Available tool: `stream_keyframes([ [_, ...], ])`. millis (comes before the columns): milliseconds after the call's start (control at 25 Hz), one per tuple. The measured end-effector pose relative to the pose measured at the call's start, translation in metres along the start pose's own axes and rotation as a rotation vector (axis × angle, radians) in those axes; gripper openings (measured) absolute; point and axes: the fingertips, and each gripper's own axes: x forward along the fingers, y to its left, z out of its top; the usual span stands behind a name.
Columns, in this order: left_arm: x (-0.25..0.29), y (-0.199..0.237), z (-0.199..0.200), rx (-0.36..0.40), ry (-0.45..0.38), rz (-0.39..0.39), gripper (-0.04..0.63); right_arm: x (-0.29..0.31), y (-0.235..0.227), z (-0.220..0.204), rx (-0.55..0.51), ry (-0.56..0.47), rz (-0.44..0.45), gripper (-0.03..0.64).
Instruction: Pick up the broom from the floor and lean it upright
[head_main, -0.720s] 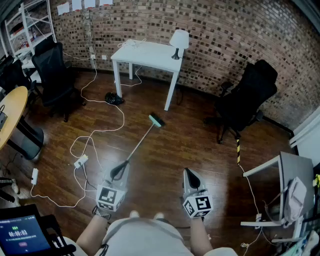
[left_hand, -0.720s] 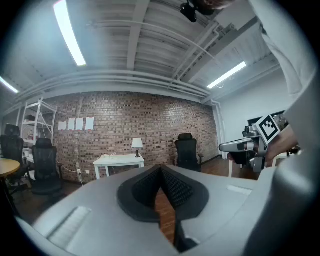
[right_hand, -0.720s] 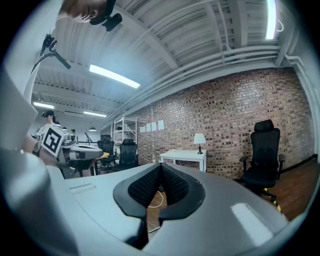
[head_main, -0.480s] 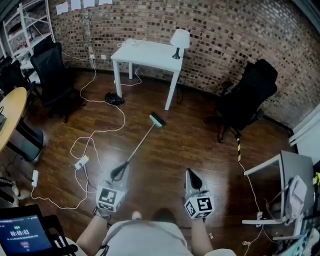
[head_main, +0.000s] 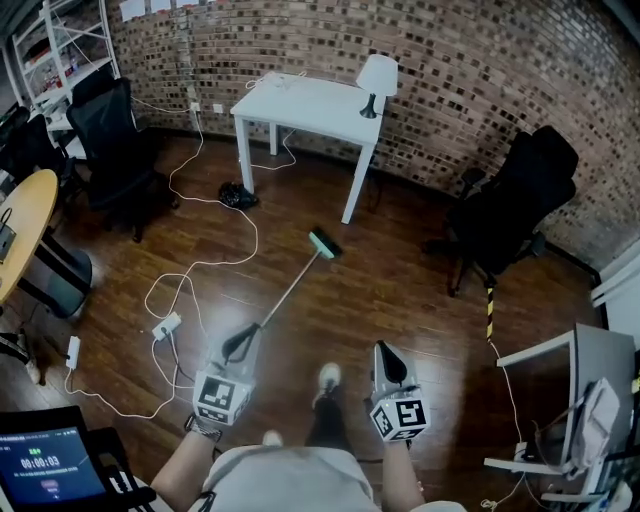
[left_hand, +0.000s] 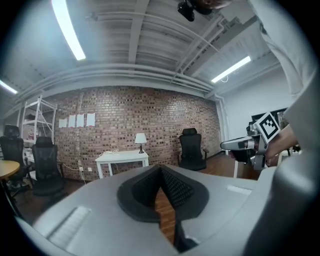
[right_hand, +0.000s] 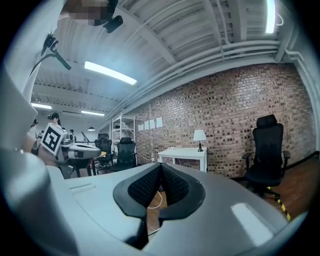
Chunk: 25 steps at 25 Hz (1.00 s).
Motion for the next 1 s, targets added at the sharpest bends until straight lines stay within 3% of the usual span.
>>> stream_keyframes([
  [360, 0.137, 0.014, 0.022, -0.01, 0.001, 0.045, -0.006, 0.111, -0.098, 0.028, -0.003, 0.003, 0.064, 0.014],
  [680, 0.228, 0.014, 0.034, -0.001, 0.012, 0.063, -0.006, 0.172, -0.178, 0.044, -0.006, -0.007, 0.075, 0.014],
  [1000, 0.286, 0.034, 0.05, -0.008, 0.012, 0.072, -0.006, 0.223, -0.212, 0.067, -0.027, -0.03, 0.083, 0.014],
])
